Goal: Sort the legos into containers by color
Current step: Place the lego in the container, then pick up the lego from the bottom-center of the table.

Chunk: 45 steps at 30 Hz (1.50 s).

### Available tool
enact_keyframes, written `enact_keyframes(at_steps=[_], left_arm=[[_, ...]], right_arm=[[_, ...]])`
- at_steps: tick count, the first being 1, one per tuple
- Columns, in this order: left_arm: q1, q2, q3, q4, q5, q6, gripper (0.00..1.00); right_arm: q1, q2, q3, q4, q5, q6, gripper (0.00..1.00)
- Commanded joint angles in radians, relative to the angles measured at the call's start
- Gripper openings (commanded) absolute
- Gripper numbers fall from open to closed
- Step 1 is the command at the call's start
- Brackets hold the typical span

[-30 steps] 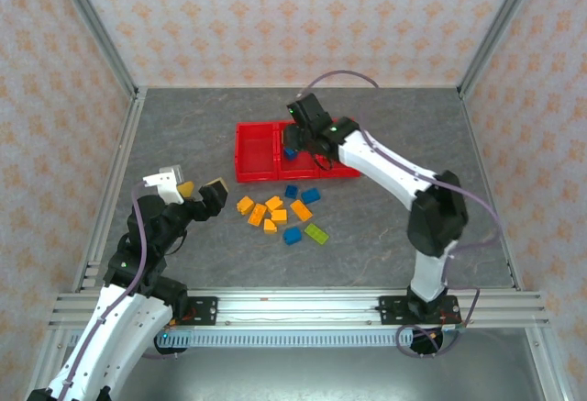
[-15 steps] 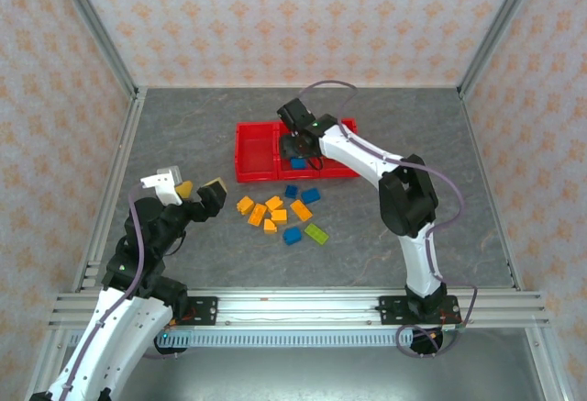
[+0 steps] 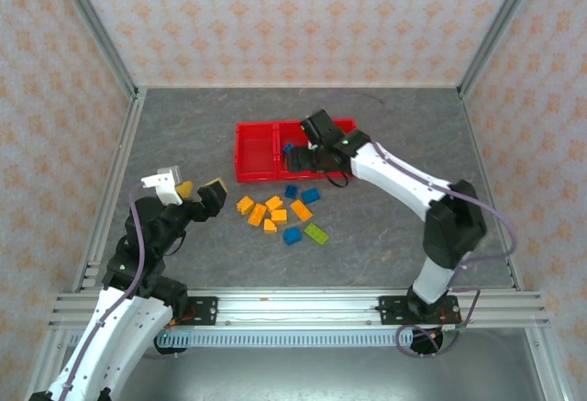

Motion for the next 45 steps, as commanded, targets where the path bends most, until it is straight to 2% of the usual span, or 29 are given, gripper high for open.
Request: enact_keyframes(at_steps=[1, 4, 8, 13, 22, 25, 31, 36, 39, 43, 44, 45], left_arm=[[-0.006, 0.007, -0.007, 0.031, 0.015, 0.017, 0.99], [-0.007, 0.010, -0.006, 0.031, 0.013, 0.019, 0.99], [-0.007, 0.007, -0.006, 0.031, 0.007, 0.019, 0.99], [-0.007, 0.000, -0.006, 0.029, 0.004, 0.019, 0.99], [-0.007, -0.002, -0.006, 0.027, -0.005, 0.018, 0.99], [-0.007, 0.003, -0.006, 0.027, -0.004, 0.018, 0.99], [-0.007, 0.008, -0.006, 0.027, -0.001, 0.019, 0.99], [-0.007, 0.006, -0.006, 0.027, -0.001, 0.019, 0.99], [-0.007, 0.004, -0.006, 0.027, 0.001, 0.019, 0.99], [-0.007, 0.001, -0.006, 0.027, 0.001, 0.019, 0.99], [-0.007, 0.001, -0.006, 0.027, 0.001, 0.018, 0.99], [-0.007, 0.000, -0.006, 0.027, -0.001, 0.018, 0.99]], right_arm=[[0.039, -0.107, -0.122, 0.011, -0.085, -0.056, 0.79], [0.104, -0.166, -0.217, -0.029, -0.044, -0.149, 0.79], [0.186, -0.197, -0.310, -0.056, 0.071, -0.248, 0.79], [0.208, -0.220, -0.412, -0.016, 0.175, -0.377, 0.75], [0.233, -0.191, -0.523, 0.109, 0.091, -0.501, 0.73], [0.259, -0.144, -0.522, 0.120, 0.091, -0.510, 0.73], [0.259, -0.058, -0.515, 0.127, 0.166, -0.515, 0.68], [0.260, 0.011, -0.518, 0.119, 0.185, -0.539, 0.52], [0.258, 0.043, -0.505, 0.106, 0.196, -0.534, 0.34], [0.257, 0.044, -0.477, 0.079, 0.223, -0.518, 0.05], [0.256, 0.040, -0.467, 0.067, 0.224, -0.518, 0.00], [0.254, 0.032, -0.459, 0.059, 0.224, -0.521, 0.00]])
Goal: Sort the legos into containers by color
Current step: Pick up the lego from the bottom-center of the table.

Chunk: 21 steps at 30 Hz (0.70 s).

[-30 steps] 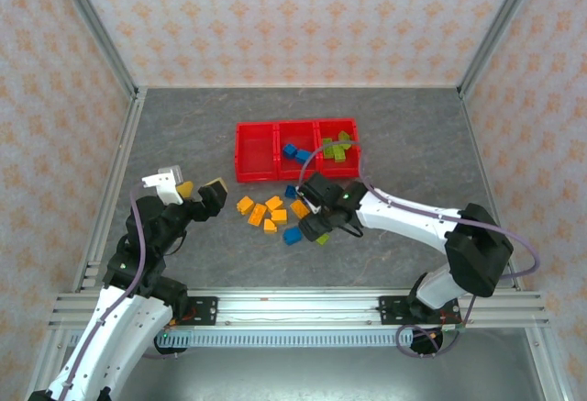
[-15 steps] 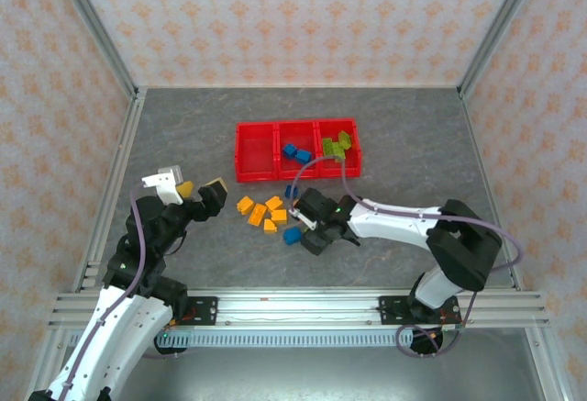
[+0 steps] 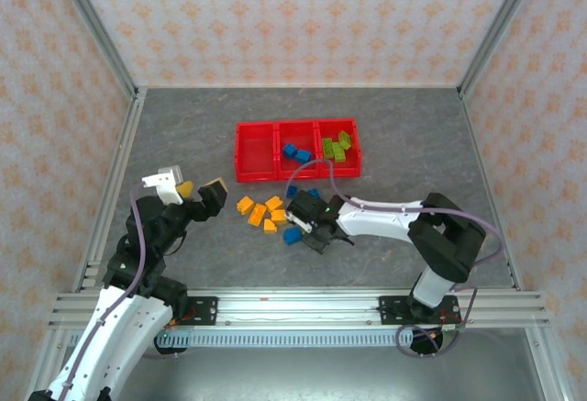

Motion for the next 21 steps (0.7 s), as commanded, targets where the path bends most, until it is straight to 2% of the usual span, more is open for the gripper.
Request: enact_keyframes(at_steps=[1, 6, 11, 16, 21], left_arm=[[-0.007, -0.011, -0.006, 0.027, -0.001, 0.017, 0.99], [-0.008, -0.014, -0.006, 0.027, -0.001, 0.018, 0.99], [-0.007, -0.017, -0.006, 0.029, -0.001, 0.017, 0.99], [-0.007, -0.019, -0.006, 0.029, 0.003, 0.018, 0.99], [-0.007, -0.028, -0.007, 0.028, -0.005, 0.016, 0.99]], right_arm=[[-0.018, 0.025, 0.009, -0.020, 0.101, 0.003, 0.00], [-0.077, -0.122, 0.031, -0.011, 0.060, 0.010, 0.00], [-0.262, -0.236, 0.127, 0.006, 0.018, 0.060, 0.00], [-0.425, -0.139, 0.315, -0.007, -0.037, 0.065, 0.00], [-0.466, 0.070, 0.508, -0.028, -0.056, 0.070, 0.00]])
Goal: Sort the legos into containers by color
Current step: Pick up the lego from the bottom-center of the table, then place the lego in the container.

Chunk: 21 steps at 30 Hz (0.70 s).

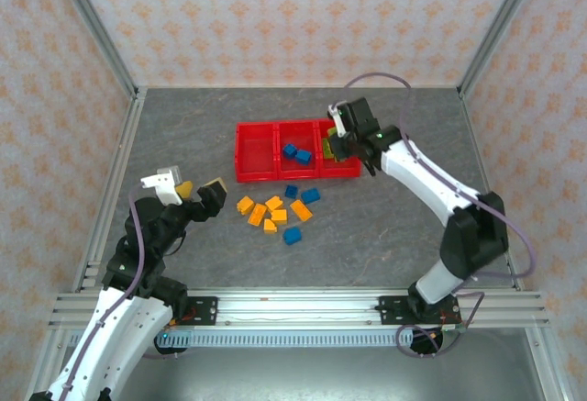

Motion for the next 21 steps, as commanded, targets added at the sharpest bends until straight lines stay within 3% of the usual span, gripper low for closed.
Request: enact_keyframes(at_steps=[1, 5, 9, 11, 14, 15, 16, 21], left_arm=[[-0.007, -0.016, -0.007, 0.028, -0.005, 0.016, 0.99], [-0.007, -0.014, -0.007, 0.028, -0.002, 0.016, 0.99], [-0.007, -0.014, -0.007, 0.028, -0.005, 0.016, 0.99], [-0.007, -0.013, -0.007, 0.030, -0.005, 0.016, 0.99], [-0.007, -0.008, -0.008, 0.031, -0.002, 0.015, 0.99], [-0.007, -0.005, -0.008, 0.031, -0.002, 0.015, 0.99], [-0.007, -0.003, -0.008, 0.031, 0.000, 0.014, 0.99], [-0.005, 0.016, -0.007, 0.031, 0.006, 0.016, 0.99]], right_arm=[[-0.005, 0.151, 0.100, -0.041, -0.027, 0.019, 0.00], [-0.033, 0.270, 0.192, -0.006, -0.020, 0.053, 0.00], [-0.059, 0.333, 0.264, -0.009, -0.014, 0.096, 0.14], [-0.060, 0.345, 0.286, -0.022, 0.003, 0.106, 0.28], [-0.060, 0.312, 0.258, 0.001, 0.014, 0.124, 0.41], [-0.060, 0.295, 0.246, 0.008, 0.022, 0.133, 0.51], [-0.060, 0.277, 0.232, 0.020, 0.036, 0.154, 0.96], [-0.060, 0.200, 0.157, 0.058, 0.070, 0.205, 1.00]])
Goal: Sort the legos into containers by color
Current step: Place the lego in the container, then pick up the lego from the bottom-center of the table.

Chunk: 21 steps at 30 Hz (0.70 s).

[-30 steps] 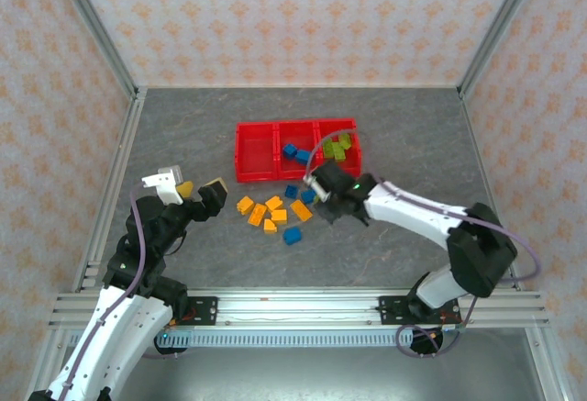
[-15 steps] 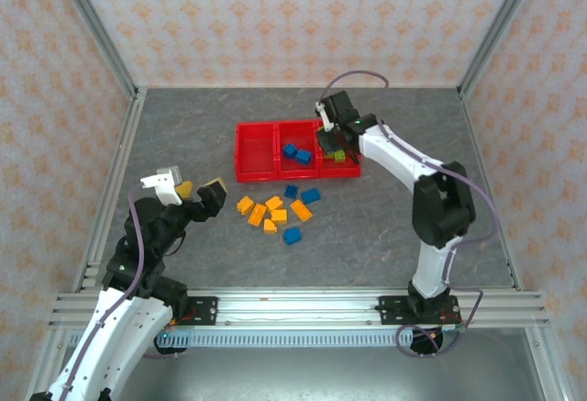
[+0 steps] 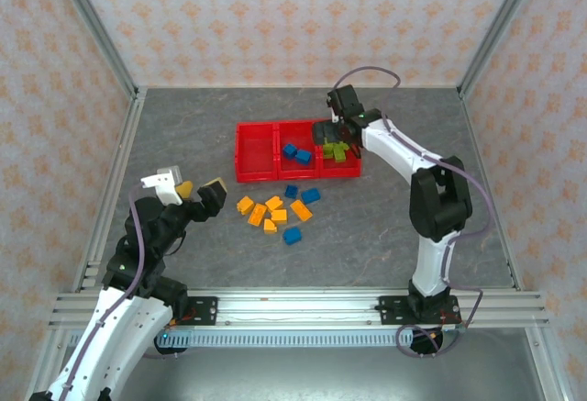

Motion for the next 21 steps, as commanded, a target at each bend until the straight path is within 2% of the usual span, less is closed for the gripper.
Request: enact_keyframes(at_steps=[1, 7, 11, 13, 14, 15, 17, 19, 20, 21], left_arm=[[-0.005, 0.013, -0.007, 0.031, 0.008, 0.016, 0.99], [-0.005, 0.015, -0.006, 0.031, 0.006, 0.017, 0.99], [-0.006, 0.015, -0.007, 0.030, 0.001, 0.016, 0.99], [-0.004, 0.018, -0.007, 0.030, 0.003, 0.015, 0.99], [-0.004, 0.020, -0.007, 0.031, 0.005, 0.016, 0.99], [-0.003, 0.022, -0.007, 0.031, 0.006, 0.016, 0.99], [-0.002, 0.027, -0.007, 0.033, 0.012, 0.017, 0.99], [-0.001, 0.028, -0.006, 0.031, 0.014, 0.016, 0.99], [-0.001, 0.028, -0.004, 0.031, 0.014, 0.016, 0.99], [-0.001, 0.026, -0.006, 0.032, 0.014, 0.016, 0.99]], right_arm=[[0.002, -0.083, -0.038, 0.036, 0.042, 0.049, 1.00], [0.004, -0.212, -0.139, 0.124, -0.009, 0.070, 1.00], [0.056, -0.472, -0.395, 0.378, 0.051, 0.057, 1.00], [0.060, -0.596, -0.517, 0.507, 0.023, 0.026, 1.00], [0.060, -0.652, -0.590, 0.597, 0.055, 0.034, 1.00], [0.060, -0.699, -0.651, 0.657, 0.141, 0.086, 1.00], [0.045, -0.756, -0.710, 0.645, 0.323, 0.247, 1.00], [-0.005, -0.774, -0.719, 0.607, 0.150, 0.193, 0.96], [-0.009, -0.772, -0.716, 0.584, 0.083, 0.181, 0.92], [-0.008, -0.764, -0.710, 0.549, 0.034, 0.194, 0.93]])
